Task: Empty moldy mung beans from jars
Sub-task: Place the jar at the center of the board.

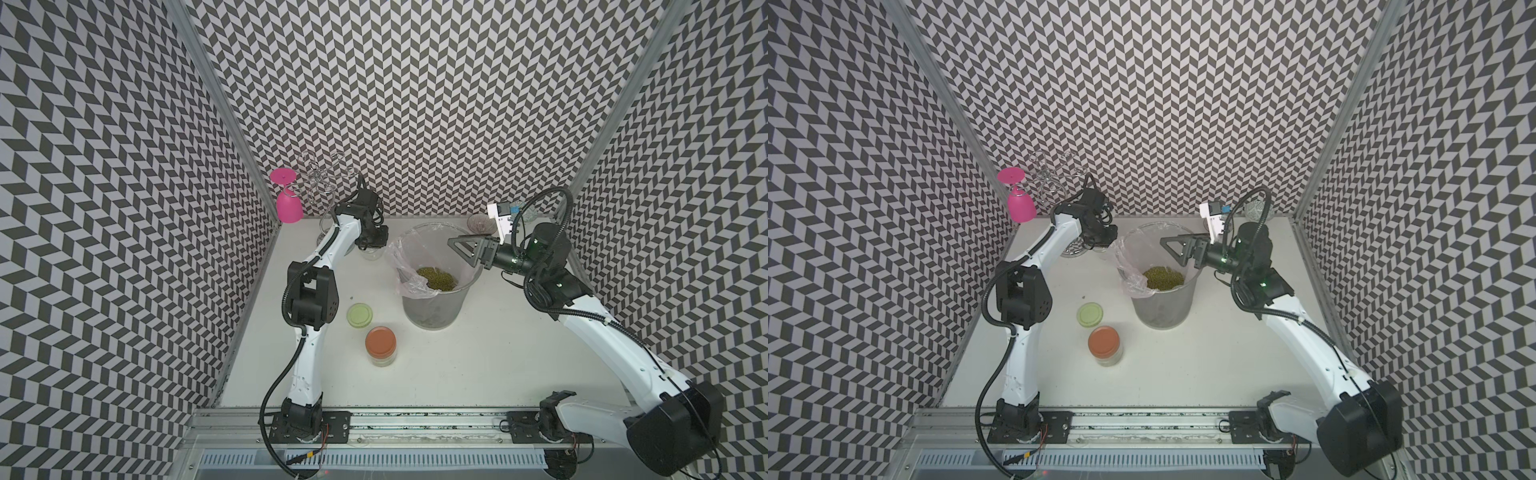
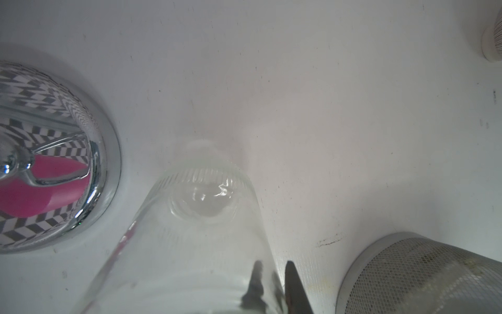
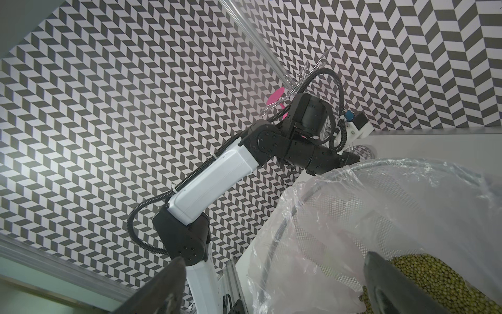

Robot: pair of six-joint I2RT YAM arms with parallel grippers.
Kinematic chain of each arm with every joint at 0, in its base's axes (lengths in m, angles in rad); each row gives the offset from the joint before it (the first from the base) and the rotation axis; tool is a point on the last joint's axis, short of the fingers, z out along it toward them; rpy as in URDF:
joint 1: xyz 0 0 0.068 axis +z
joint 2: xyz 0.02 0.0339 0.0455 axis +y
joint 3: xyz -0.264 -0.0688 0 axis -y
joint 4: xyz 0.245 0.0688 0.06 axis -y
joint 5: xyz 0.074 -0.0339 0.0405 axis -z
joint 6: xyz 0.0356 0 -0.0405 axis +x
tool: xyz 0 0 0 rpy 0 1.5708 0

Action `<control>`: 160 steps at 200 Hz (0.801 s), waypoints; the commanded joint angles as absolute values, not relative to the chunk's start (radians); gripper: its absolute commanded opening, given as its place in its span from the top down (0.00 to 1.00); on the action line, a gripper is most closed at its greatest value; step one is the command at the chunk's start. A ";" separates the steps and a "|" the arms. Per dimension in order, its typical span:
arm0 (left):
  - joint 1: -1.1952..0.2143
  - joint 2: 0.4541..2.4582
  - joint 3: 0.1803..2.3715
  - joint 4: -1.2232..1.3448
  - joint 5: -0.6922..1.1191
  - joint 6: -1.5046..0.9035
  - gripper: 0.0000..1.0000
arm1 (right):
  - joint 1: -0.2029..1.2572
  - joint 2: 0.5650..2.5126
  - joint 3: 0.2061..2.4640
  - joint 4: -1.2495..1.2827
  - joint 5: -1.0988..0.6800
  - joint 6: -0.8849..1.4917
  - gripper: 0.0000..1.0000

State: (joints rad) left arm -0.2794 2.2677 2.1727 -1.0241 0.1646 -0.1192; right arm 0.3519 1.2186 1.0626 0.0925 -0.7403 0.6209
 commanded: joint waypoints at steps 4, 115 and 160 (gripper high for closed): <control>-0.286 2.285 2.221 -1.079 0.167 -0.076 1.00 | 0.344 1.224 1.095 0.076 -0.756 0.579 0.01; -0.296 2.306 2.286 -1.088 0.221 -0.050 0.08 | 0.342 1.227 1.107 0.048 -0.764 0.568 0.01; -0.299 2.264 2.314 -1.048 0.218 -0.068 0.00 | 0.344 1.215 1.150 -0.083 -0.714 0.452 0.01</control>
